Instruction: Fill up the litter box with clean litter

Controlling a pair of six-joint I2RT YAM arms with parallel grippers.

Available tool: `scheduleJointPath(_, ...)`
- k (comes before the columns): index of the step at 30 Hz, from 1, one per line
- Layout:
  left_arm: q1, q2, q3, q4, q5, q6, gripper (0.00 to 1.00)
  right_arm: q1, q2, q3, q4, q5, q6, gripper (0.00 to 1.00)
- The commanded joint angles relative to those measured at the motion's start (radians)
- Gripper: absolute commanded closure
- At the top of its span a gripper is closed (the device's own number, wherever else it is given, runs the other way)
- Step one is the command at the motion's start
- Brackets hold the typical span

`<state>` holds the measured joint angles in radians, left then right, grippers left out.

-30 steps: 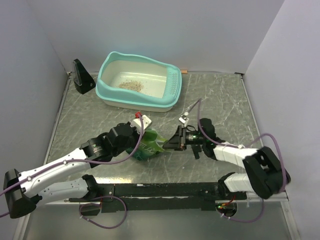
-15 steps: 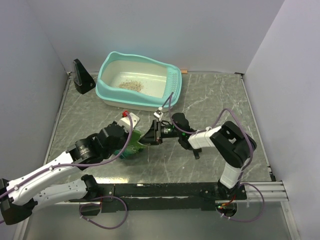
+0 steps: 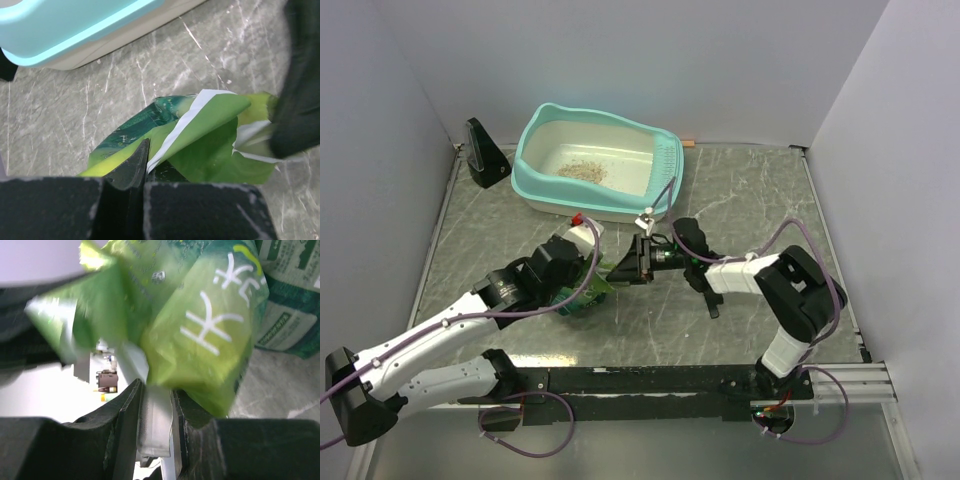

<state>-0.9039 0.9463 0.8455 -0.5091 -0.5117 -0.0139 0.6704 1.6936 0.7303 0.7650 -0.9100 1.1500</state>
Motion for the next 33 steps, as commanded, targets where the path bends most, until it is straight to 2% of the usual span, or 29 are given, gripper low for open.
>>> scheduleJointPath(1,0.039,-0.014,-0.017,0.075,0.081,0.003,0.99,-0.055,-0.086,-0.087,0.14,-0.07,0.005,1.0)
scheduleJointPath(6,0.066,-0.02,-0.028,0.095,0.101,0.003,0.99,-0.103,-0.106,-0.182,0.247,-0.115,0.062,1.0)
scheduleJointPath(10,0.079,-0.035,-0.051,0.118,0.117,0.003,0.99,-0.127,-0.109,-0.236,0.394,-0.142,0.128,1.0)
scheduleJointPath(14,0.088,-0.053,-0.074,0.136,0.145,0.003,0.99,-0.153,-0.132,-0.287,0.439,-0.159,0.157,1.0)
scheduleJointPath(27,0.106,-0.047,-0.086,0.142,0.157,-0.012,0.99,-0.242,-0.299,-0.387,0.389,-0.199,0.14,1.0)
scheduleJointPath(33,0.109,-0.055,-0.091,0.144,0.157,-0.015,0.99,-0.287,-0.399,-0.423,0.278,-0.213,0.091,1.0)
